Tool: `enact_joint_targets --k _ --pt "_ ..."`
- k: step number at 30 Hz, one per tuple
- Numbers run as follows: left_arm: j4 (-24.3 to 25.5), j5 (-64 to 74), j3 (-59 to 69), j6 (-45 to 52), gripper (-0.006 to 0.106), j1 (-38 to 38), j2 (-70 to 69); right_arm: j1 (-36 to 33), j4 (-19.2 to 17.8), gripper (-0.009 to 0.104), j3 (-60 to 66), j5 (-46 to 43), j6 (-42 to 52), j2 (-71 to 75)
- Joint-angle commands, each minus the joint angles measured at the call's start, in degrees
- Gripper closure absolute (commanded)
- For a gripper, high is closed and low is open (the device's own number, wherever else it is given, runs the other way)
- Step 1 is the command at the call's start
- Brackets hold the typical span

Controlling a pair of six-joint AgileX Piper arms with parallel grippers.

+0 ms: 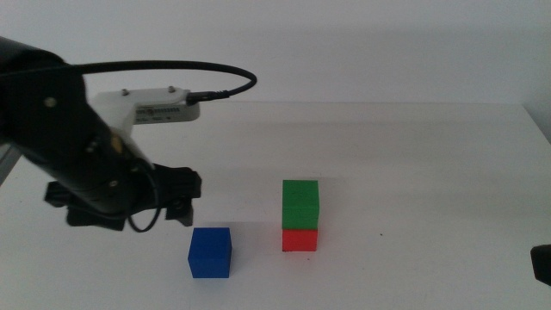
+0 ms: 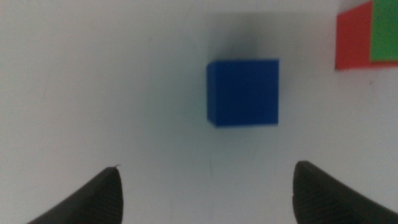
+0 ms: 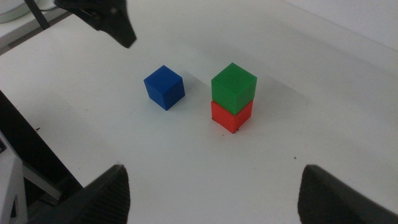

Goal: Stack red cubes first, then green, then blue cubes in a specific spot.

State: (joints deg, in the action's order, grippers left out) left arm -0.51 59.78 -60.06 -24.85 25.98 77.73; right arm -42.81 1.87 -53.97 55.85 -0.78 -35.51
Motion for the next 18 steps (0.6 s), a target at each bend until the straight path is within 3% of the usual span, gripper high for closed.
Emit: enact_joint_targets --k 1,7,18 --pt "-1.0 -3.1 -0.5 -0.4 0.008 0.4 2.0 0.4 -0.1 0.01 0.3 -0.4 0.3 0.3" --pt "-3.9 -3.5 -0.5 0.9 0.008 0.4 8.6 0.4 -0.1 0.01 0.3 -0.4 0.3 0.3" --pt "-3.8 -7.7 -0.5 0.9 0.008 3.1 15.3 0.4 -0.1 0.01 0.3 -0.4 0.3 0.3"
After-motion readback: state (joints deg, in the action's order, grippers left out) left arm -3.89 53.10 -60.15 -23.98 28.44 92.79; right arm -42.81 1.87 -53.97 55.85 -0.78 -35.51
